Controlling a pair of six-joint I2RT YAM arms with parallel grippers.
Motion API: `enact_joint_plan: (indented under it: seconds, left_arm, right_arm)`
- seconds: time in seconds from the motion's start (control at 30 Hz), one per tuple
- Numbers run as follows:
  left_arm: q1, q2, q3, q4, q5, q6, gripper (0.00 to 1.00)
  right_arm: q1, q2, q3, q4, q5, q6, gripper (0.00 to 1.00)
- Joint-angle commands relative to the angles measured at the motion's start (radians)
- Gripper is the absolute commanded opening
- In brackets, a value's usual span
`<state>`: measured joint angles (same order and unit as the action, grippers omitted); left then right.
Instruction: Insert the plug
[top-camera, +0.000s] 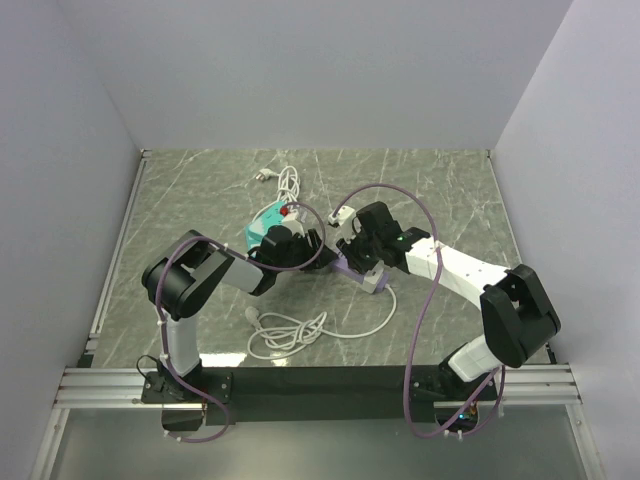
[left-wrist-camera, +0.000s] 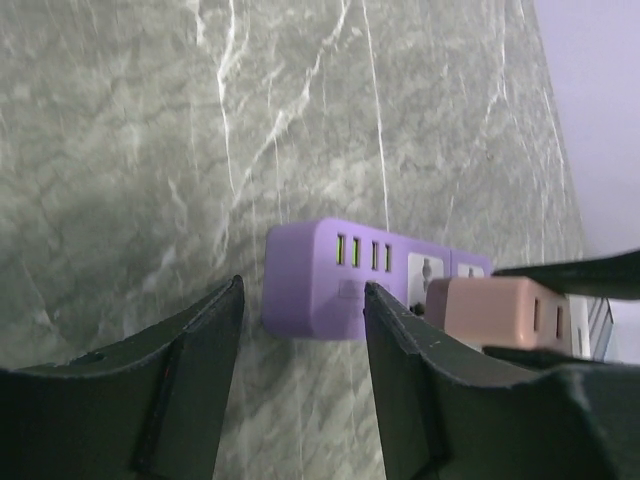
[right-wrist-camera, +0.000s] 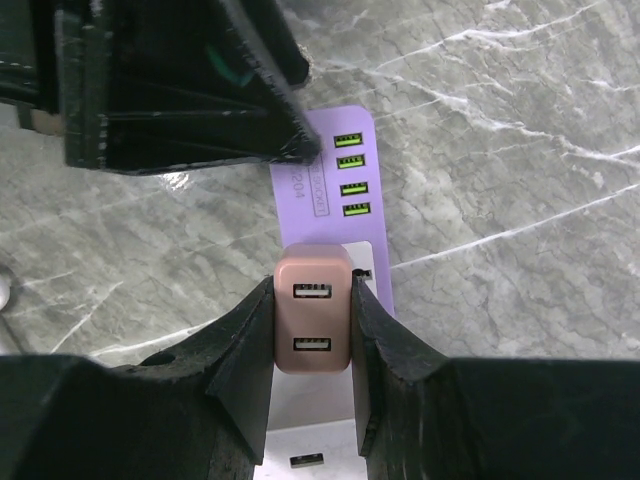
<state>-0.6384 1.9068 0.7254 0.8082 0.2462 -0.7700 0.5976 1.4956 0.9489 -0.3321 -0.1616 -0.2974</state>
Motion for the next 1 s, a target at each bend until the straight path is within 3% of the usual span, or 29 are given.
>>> enact_joint_plan:
  seconds: [0.0,0.8,0.97]
  left_arm:
    - [0.0,0.018,0.054,-0.047,-0.028,0.031,0.56]
    - [-0.058,0.043,0.114,-0.087,-0.07,0.078,0.56]
    - [-0.06,0.028,0.105,-0.105,-0.149,0.08,0.63]
  right_arm:
    - [-0.004,0.026,0.04,-0.054,0.042,-0.019,0.0]
    - [-0.012,0.114,-0.009,-0.022,0.105,0.043,0.0]
    - [-0.013,0.078,-0.038,0.102,0.073,0.119,0.0]
